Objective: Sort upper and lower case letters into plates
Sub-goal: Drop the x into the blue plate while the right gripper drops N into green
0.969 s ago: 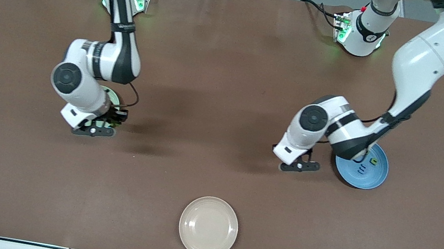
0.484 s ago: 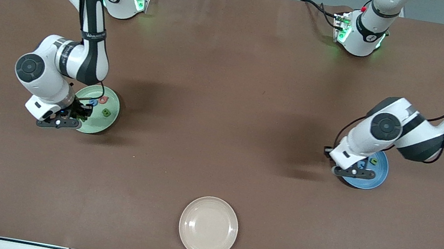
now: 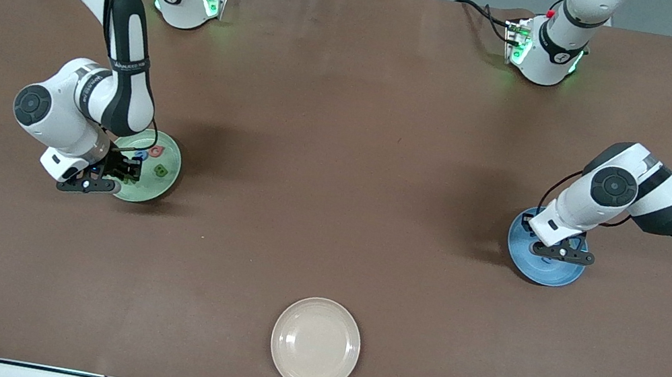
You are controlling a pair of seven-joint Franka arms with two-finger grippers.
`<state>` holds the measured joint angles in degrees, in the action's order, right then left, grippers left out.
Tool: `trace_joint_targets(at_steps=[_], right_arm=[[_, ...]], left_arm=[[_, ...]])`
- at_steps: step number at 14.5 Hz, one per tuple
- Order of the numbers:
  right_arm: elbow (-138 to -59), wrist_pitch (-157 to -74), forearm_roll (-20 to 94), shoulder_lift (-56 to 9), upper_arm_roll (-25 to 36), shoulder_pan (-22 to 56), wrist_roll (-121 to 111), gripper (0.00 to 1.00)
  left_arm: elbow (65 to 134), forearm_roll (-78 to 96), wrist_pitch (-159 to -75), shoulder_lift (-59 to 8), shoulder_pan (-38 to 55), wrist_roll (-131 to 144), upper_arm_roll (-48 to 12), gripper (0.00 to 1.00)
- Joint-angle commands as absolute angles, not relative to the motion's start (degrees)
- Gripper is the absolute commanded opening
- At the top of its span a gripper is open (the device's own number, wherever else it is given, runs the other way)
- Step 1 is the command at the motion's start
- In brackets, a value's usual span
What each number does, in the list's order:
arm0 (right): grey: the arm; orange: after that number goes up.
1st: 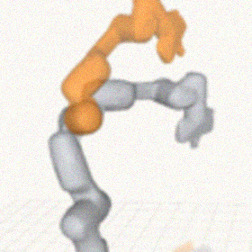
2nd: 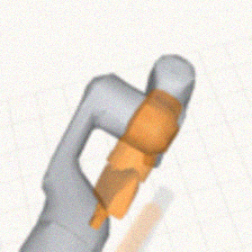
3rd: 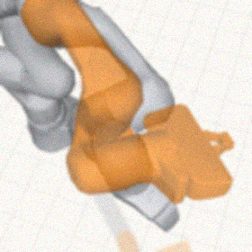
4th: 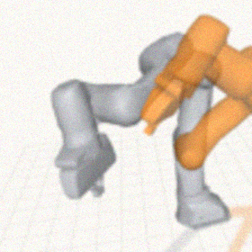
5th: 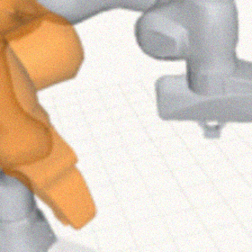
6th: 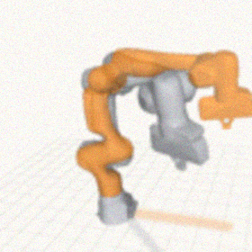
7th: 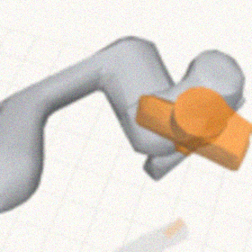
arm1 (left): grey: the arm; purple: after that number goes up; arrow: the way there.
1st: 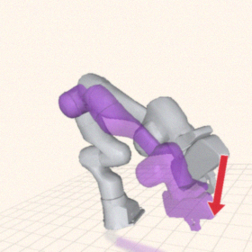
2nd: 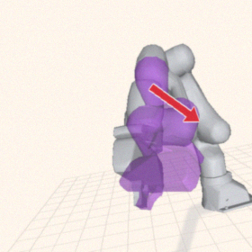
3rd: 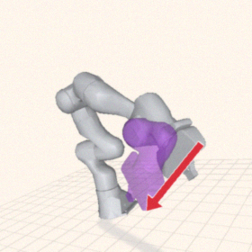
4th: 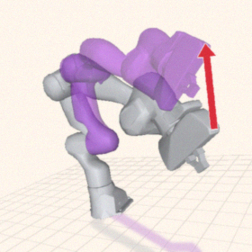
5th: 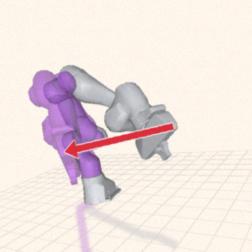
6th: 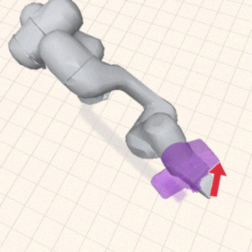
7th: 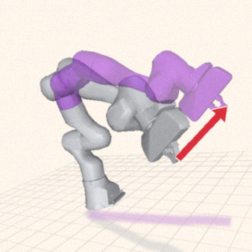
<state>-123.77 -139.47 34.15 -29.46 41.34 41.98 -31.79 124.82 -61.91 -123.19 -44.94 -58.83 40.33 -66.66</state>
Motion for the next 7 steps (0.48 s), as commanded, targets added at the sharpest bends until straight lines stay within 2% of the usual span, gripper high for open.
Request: trace_joint_targets(at_steps=[1, 4, 5, 6, 7], right_arm=[[-124.3, -139.7, 35.9, -29.3, 40.0, 41.0, -33.5, 0.00], [-124.4, -139.6, 35.9, -29.6, 39.2, 40.9, -33.4, 0.01], [-124.5, -139.2, 35.9, -29.7, 39.1, 41.0, -33.4, 0.04], [-124.5, -138.8, 35.9, -29.7, 39.2, 41.0, -33.4, 0.22], [-124.4, -138.3, 35.9, -29.6, 39.2, 41.0, -33.4, 0.78]], left_arm=[[125.8, -63.8, -123.9, -44.8, -59.4, 40.3, -67.2, 0.13], [125.8, -64.9, -125.5, -45.5, -59.3, 40.3, -66.3, 0.16], [125.8, -65.1, -126.4, -45.6, -59.0, 40.3, -65.5, 0.16], [125.7, -65.5, -126.9, -45.7, -58.9, 40.2, -65.1, 0.16], [125.7, -65.7, -127.2, -45.7, -58.9, 40.2, -64.9, 0.16]])
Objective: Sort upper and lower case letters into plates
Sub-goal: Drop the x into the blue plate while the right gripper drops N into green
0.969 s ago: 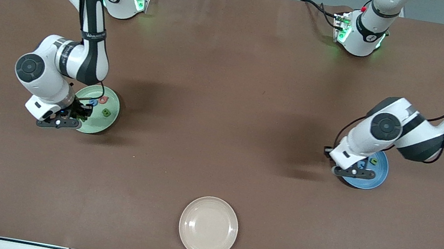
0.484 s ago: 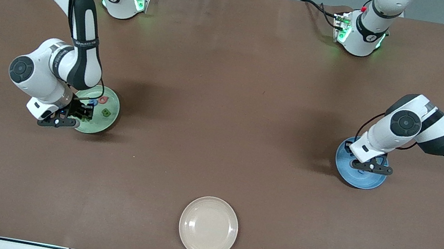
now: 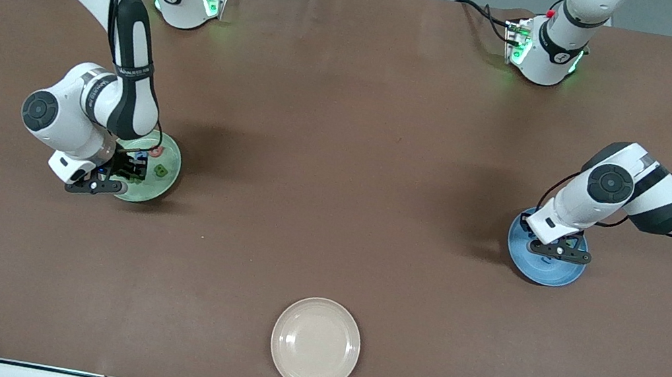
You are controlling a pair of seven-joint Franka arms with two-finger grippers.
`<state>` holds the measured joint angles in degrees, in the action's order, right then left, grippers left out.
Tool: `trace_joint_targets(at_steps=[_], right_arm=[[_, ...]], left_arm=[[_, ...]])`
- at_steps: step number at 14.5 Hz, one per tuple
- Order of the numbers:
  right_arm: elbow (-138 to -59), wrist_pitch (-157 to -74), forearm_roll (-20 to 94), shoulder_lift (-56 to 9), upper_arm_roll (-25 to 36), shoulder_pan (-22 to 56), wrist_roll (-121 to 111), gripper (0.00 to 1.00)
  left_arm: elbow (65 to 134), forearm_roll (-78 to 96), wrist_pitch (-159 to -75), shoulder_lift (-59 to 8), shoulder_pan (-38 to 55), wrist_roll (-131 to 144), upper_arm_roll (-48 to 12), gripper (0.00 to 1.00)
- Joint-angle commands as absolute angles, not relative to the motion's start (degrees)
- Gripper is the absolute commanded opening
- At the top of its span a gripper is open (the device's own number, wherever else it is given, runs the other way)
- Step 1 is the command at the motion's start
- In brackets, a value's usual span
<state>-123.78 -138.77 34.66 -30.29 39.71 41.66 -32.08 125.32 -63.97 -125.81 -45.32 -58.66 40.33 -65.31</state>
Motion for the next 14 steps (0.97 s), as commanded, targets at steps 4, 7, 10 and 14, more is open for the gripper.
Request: trace_joint_targets(at_steps=[4, 7, 10, 14], right_arm=[[-123.6, -137.1, 35.8, -29.5, 39.5, 41.0, -33.5, 1.00], [-121.5, -136.2, 35.5, -29.2, 39.9, 41.0, -32.4, 1.00], [-117.3, -133.3, 35.0, -29.0, 41.6, 41.8, -27.4, 1.00], [-107.6, -118.8, 28.7, -29.0, 47.5, 42.9, -20.8, 1.00]], left_arm=[[125.6, -66.3, -127.6, -46.4, -58.8, 40.0, -64.0, 0.26], [125.5, -66.4, -128.1, -46.1, -58.9, 39.7, -64.0, 0.91], [124.7, -66.0, -127.9, -45.7, -58.9, 39.1, -64.3, 1.00], [123.9, -65.7, -127.9, -45.6, -58.9, 39.3, -65.1, 1.00]])
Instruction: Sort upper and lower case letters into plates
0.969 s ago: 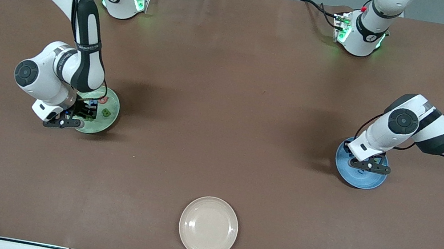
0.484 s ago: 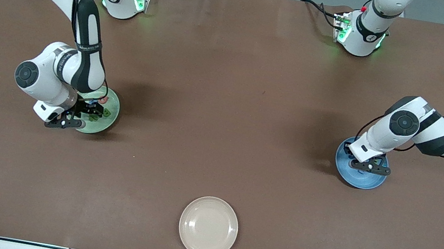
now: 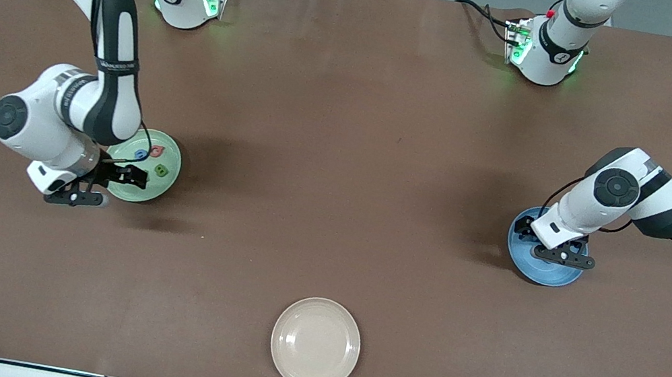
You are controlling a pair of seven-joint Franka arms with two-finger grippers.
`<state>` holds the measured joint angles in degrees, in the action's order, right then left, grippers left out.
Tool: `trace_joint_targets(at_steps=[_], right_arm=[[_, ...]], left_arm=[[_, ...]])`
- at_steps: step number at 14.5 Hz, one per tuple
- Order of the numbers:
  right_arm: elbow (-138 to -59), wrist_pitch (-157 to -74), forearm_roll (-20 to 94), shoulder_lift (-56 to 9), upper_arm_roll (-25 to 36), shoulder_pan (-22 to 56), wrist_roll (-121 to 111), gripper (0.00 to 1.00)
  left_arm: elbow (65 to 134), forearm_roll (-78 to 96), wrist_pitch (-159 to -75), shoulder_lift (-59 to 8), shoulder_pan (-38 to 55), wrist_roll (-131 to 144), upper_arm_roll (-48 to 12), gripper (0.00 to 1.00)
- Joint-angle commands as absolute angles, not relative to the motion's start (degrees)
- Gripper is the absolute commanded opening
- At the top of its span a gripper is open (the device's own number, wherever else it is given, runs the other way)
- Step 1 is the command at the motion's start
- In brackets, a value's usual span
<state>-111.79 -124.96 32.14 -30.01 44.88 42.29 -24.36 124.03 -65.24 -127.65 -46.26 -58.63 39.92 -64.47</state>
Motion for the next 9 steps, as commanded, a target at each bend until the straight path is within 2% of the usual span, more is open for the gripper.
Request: trace_joint_targets(at_steps=[1, 5, 9], right_arm=[[-103.7, -114.7, 26.0, -29.0, 48.4, 42.9, -18.7, 1.00], [-92.0, -102.2, 21.8, -29.1, 49.4, 41.5, -12.4, 1.00], [-85.5, -97.2, 20.0, -29.1, 48.5, 37.6, -9.8, 1.00]], left_arm=[[123.8, -65.7, -127.9, -45.6, -59.0, 39.3, -65.1, 1.00], [123.1, -65.7, -127.9, -45.6, -59.2, 39.3, -65.1, 1.00], [122.3, -65.7, -127.9, -45.6, -59.2, 39.6, -65.1, 1.00]])
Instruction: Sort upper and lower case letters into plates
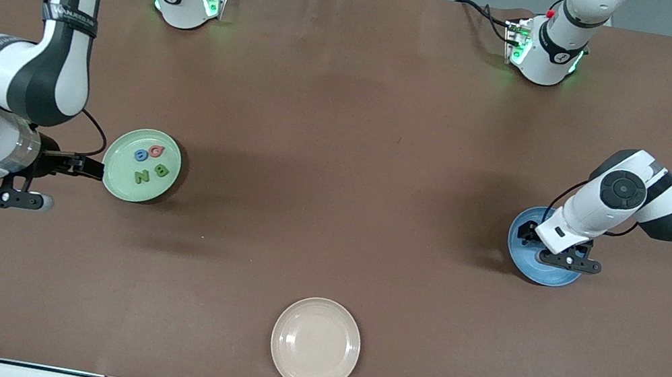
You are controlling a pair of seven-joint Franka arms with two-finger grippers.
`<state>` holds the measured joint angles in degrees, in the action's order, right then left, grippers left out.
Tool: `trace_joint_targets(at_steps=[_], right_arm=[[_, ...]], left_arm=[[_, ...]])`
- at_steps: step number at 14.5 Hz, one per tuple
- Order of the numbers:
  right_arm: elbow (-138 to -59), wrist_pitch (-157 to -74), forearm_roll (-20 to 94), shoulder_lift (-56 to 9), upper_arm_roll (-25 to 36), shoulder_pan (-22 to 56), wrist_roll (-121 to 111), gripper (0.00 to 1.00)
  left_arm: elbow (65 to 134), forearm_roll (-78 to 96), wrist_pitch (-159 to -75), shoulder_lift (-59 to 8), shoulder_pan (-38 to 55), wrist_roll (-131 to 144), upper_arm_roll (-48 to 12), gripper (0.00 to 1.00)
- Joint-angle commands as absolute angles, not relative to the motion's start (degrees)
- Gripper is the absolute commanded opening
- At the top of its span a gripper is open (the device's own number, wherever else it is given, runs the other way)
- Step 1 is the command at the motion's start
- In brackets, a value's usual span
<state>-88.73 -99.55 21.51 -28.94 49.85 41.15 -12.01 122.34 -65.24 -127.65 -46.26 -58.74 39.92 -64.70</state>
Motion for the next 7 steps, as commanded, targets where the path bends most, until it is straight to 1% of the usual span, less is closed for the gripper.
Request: trace_joint_targets(at_steps=[1, 2, 3, 6, 7], right_arm=[[-82.5, -93.8, 19.4, -29.2, 45.6, 34.3, -8.3, 1.00], [-79.7, -91.1, 17.9, -29.2, 42.2, 31.5, -7.2, 1.00], [-78.0, -90.0, 15.4, -28.9, 39.5, 29.3, -5.9, 1.00], [-78.0, -89.9, 10.7, -25.5, 30.8, 23.3, -4.0, 1.00], [-78.5, -89.7, 9.0, -24.4, 27.5, 21.1, -3.8, 1.00]], left_arm=[[122.2, -65.7, -127.9, -45.7, -59.2, 39.7, -65.2, 1.00], [121.9, -65.6, -127.9, -45.7, -59.2, 39.7, -65.6, 1.00], [121.6, -65.6, -127.9, -45.9, -59.2, 39.7, -65.7, 1.00], [121.6, -63.6, -128.0, -45.1, -58.8, 38.8, -65.3, 1.00], [121.6, -62.6, -128.1, -43.1, -58.7, 38.7, -65.1, 1.00]])
